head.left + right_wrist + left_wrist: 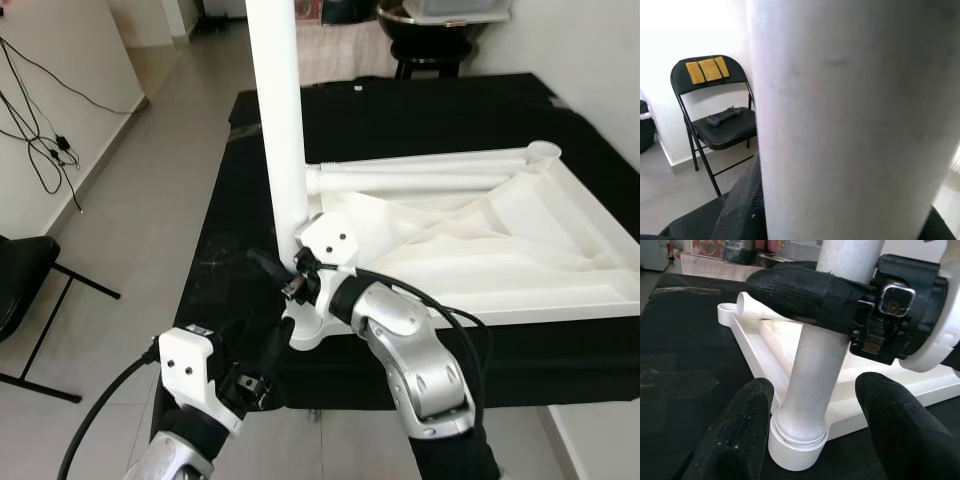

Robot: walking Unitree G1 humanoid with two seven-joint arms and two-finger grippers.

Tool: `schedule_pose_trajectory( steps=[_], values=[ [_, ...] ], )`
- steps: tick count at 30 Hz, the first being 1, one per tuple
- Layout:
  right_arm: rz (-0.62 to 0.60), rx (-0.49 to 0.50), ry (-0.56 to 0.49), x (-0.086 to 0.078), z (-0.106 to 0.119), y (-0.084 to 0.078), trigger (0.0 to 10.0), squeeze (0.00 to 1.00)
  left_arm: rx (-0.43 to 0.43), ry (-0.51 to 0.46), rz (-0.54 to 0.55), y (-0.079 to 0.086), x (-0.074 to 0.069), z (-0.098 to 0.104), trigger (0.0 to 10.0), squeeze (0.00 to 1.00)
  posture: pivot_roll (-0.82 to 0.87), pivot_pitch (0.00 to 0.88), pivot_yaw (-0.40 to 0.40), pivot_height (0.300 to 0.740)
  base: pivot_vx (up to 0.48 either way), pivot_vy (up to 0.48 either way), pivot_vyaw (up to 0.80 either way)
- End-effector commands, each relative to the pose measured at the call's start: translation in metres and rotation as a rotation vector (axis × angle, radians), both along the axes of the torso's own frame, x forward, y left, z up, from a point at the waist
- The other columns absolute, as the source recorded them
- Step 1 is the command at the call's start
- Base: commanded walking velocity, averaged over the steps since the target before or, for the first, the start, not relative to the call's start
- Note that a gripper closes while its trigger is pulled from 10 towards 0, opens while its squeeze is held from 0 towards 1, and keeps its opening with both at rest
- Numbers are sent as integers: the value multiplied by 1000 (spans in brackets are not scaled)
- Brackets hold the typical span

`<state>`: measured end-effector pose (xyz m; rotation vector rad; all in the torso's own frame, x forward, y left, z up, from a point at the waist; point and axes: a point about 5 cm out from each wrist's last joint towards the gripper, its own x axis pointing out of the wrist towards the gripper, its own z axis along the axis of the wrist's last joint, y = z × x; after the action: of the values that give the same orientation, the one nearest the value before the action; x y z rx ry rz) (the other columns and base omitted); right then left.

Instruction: Building children table

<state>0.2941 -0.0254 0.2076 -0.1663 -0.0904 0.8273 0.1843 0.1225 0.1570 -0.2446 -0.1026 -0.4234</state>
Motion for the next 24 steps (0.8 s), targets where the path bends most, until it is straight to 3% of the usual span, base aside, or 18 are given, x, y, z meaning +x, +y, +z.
schedule_pose_trajectory(
  steps=[1,2,4,5,6,8,10,13,16,17,18,20,24],
  values=[
    [-61,-83,76,8,-20,-4,0,0,9,20,12,2,0,-5,10000,0,89,152,3,740,0,0,0],
    [-12,-68,81,7,-17,0,10000,0,9,18,23,2,0,-5,10000,0,89,149,3,740,0,0,0],
    [10,-57,86,5,-15,4,10000,0,9,16,30,3,0,-5,10000,0,89,149,3,740,0,0,0],
    [52,-36,101,3,-12,8,10000,161,9,16,33,3,0,-5,10000,0,93,146,2,740,0,0,0],
    [137,8,101,0,-4,14,10000,1000,9,15,35,3,0,-5,10000,0,93,146,3,740,0,0,0],
    [224,45,72,-7,9,22,10000,1000,8,15,32,3,0,-5,10000,0,93,146,3,740,0,0,0],
    [237,50,62,-8,12,23,10000,1000,8,15,32,4,0,-5,10000,0,93,146,3,740,0,0,0],
    [554,41,-5,-9,29,26,10000,1000,6,16,18,2,0,-5,10000,0,98,147,0,740,0,0,0],
    [648,3,-31,-7,31,23,10000,1000,5,16,16,1,0,-5,10000,0,98,147,0,740,0,0,0],
    [717,-58,-46,-6,28,20,10000,196,5,16,17,1,0,-5,10000,0,104,152,-5,740,0,0,0],
    [768,-111,-42,-3,25,16,10000,0,4,16,17,0,-1,-5,10000,0,103,153,-6,740,0,0,0],
    [819,-165,-33,0,23,12,10000,0,3,15,17,0,-1,-5,10000,0,103,153,-6,740,0,0,0],
    [836,-172,-32,3,24,12,10000,0,3,15,19,-1,-2,-5,10000,0,109,155,-8,740,0,0,0]
  ],
)
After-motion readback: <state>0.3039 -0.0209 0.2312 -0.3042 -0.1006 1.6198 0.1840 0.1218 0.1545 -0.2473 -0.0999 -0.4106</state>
